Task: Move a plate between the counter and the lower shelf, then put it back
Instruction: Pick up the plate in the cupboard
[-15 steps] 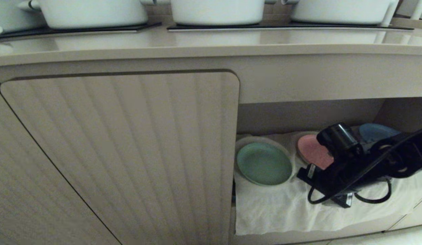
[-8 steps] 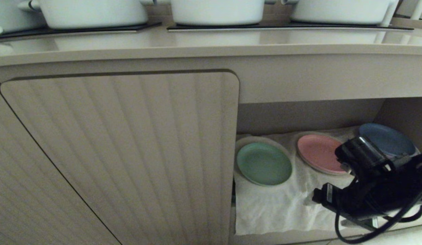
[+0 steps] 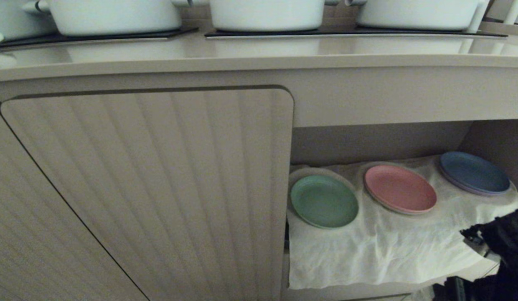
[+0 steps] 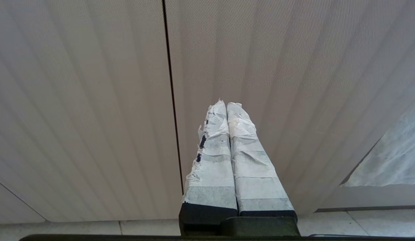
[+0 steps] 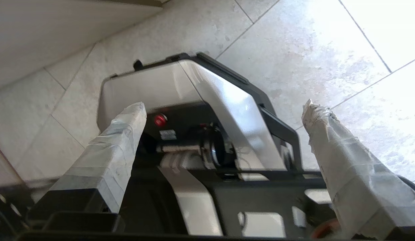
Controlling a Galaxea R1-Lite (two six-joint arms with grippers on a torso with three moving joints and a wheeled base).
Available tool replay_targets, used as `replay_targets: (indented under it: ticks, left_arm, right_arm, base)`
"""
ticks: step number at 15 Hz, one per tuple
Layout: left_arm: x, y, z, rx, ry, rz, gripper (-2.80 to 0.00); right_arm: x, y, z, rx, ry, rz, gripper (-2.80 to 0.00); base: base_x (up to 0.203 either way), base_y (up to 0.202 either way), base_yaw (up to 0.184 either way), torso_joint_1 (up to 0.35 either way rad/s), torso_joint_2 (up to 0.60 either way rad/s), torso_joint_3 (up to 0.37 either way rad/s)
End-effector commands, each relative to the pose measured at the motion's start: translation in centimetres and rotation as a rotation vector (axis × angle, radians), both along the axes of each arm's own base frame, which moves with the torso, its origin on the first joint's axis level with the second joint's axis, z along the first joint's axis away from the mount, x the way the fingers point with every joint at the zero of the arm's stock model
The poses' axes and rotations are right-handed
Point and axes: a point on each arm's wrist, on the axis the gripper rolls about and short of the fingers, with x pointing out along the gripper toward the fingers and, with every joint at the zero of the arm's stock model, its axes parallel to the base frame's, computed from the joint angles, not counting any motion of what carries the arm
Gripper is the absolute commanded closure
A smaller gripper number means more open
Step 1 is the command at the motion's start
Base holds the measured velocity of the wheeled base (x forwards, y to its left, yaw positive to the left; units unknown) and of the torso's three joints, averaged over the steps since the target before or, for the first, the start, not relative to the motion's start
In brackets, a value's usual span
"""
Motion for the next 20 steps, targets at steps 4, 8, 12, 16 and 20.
replay_targets:
  ticks: [4, 8, 12, 16, 20]
  left_arm:
    - [0.0, 0.0, 0.0, -0.001, -0.001, 0.000, 0.00]
    - [0.0, 0.0, 0.0, -0.001, -0.001, 0.000, 0.00]
    - [0.0, 0.0, 0.0, -0.001, -0.001, 0.000, 0.00]
    - [0.0, 0.0, 0.0, -0.001, -0.001, 0.000, 0.00]
    - [0.0, 0.0, 0.0, -0.001, -0.001, 0.000, 0.00]
  right_arm:
    - [-5.3, -2.0, 0.8, 0.040, -0.178, 0.051, 0.00]
    - [-7.6, -2.9, 0.6, 0.034, -0.202, 0.055, 0.00]
    - [-8.2, -3.4, 1.9, -0.062, -0.337, 0.004, 0.00]
    - [-8.8, -3.8, 2.9, -0.124, -0.456, -0.037, 0.00]
    - [-8.6, -4.3, 2.2, -0.144, -0.638, -0.117, 0.00]
  base:
    - [0.000, 0.000, 0.000, 0.000, 0.00, 0.000]
    - [0.000, 0.000, 0.000, 0.000, 0.00, 0.000]
    - [0.000, 0.000, 0.000, 0.000, 0.00, 0.000]
    - [0.000, 0.000, 0.000, 0.000, 0.00, 0.000]
    - [0.000, 0.000, 0.000, 0.000, 0.00, 0.000]
